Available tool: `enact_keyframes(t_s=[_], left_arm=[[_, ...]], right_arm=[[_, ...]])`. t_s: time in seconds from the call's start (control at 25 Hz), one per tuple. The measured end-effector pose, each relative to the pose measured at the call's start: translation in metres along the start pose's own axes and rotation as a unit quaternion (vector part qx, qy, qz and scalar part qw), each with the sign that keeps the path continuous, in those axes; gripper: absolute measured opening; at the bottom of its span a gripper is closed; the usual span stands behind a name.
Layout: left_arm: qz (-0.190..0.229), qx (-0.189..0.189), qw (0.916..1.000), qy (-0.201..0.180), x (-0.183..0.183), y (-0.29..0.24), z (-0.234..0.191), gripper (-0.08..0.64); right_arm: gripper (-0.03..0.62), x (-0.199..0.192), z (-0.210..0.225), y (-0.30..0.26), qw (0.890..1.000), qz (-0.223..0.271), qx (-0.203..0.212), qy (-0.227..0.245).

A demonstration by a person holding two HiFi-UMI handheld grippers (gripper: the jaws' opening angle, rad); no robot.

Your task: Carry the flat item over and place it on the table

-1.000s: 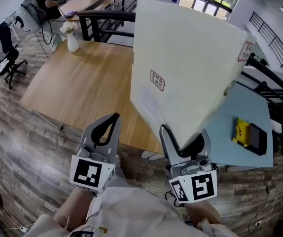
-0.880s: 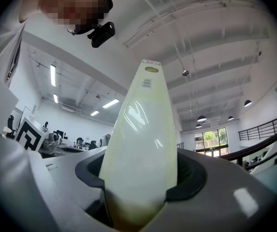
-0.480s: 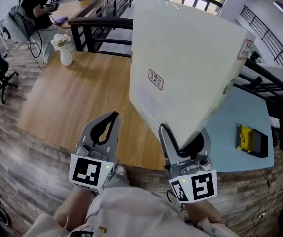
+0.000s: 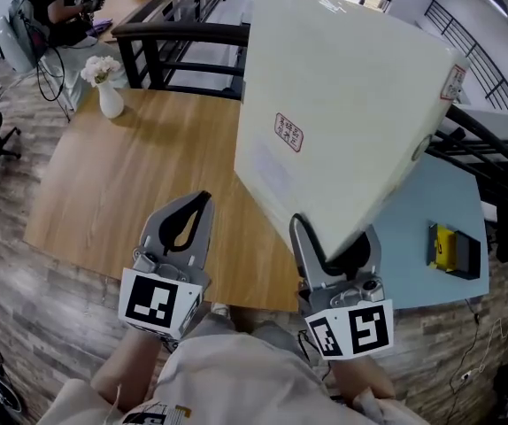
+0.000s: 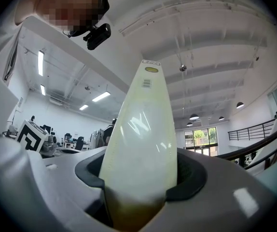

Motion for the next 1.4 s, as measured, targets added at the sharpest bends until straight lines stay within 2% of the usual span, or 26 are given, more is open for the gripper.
enact_keyframes(t_s=[0.2,0.44,0.84,1.08,1.24,1.4], left_arm=[[0.008,0.005,0.9999,-0.004,-0.004,-0.013,-0.006,0.003],[-0.012,0.021,0.9994,0.023,-0.006,-0.023,-0.002,0.003],[-0.018,0.039,0.999,0.013,-0.004,-0.044,0.006,0.003],[-0.026,0.044,0.9984,0.023,-0.016,-0.061,0.007,0.003],[-0.033,0.039,0.9985,0.018,-0.027,-0.078,0.006,0.003],[-0.052,0.035,0.9979,0.017,-0.043,-0.095,0.004,0.003]], right_arm=[[0.314,-0.007,0.006,-0.016,1.0,-0.013,0.009,0.0],[0.314,-0.013,0.018,-0.027,0.999,-0.024,0.029,-0.005],[0.314,-0.024,0.046,-0.042,0.997,-0.043,0.052,-0.033],[0.314,-0.039,0.063,-0.063,0.99,-0.072,0.073,-0.1],[0.313,-0.06,0.076,-0.082,0.985,-0.101,0.077,-0.115],[0.313,-0.091,0.087,-0.103,0.977,-0.128,0.082,-0.149]])
Point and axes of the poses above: the fingertips, and each gripper's own axes: y backward along the fingers, z to its right, x out of its top, the point moved 7 cm from there along y, backward along the fingers, and after that the axes turned 4 degrees about -z, right-handed, at the moved point
